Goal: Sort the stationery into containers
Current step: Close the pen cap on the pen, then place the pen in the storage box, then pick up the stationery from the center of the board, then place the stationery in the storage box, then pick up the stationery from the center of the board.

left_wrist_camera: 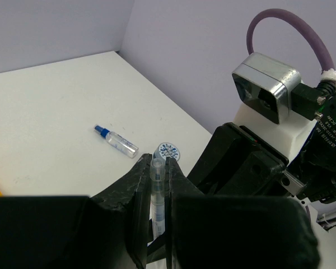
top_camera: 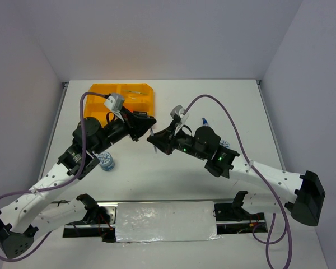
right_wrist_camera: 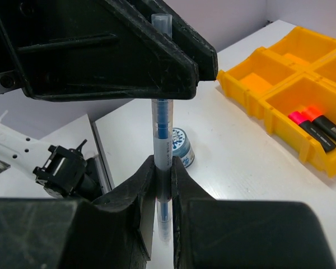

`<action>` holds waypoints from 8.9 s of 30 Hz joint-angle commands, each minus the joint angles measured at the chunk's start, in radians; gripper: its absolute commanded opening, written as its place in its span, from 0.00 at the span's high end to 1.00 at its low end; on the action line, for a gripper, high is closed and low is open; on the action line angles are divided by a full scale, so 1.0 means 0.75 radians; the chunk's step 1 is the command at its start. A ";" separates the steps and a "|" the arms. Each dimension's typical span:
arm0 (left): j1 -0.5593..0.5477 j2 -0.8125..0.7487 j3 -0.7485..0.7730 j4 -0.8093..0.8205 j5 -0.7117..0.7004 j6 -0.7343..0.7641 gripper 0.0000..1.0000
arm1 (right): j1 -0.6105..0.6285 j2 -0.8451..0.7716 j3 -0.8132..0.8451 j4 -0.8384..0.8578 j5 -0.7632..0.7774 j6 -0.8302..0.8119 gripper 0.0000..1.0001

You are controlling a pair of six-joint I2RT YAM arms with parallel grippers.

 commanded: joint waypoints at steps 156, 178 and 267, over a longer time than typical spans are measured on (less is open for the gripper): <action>0.542 0.389 0.275 -0.980 -0.940 -0.417 1.00 | -0.265 0.149 0.256 -0.673 0.191 0.012 0.00; 0.907 1.590 1.598 -0.845 -0.633 -0.126 0.91 | -0.302 0.100 0.188 -0.673 0.207 -0.023 0.00; 0.191 0.280 0.013 -0.683 -0.510 -0.137 0.01 | -0.964 0.049 -0.128 -1.035 0.666 0.360 0.00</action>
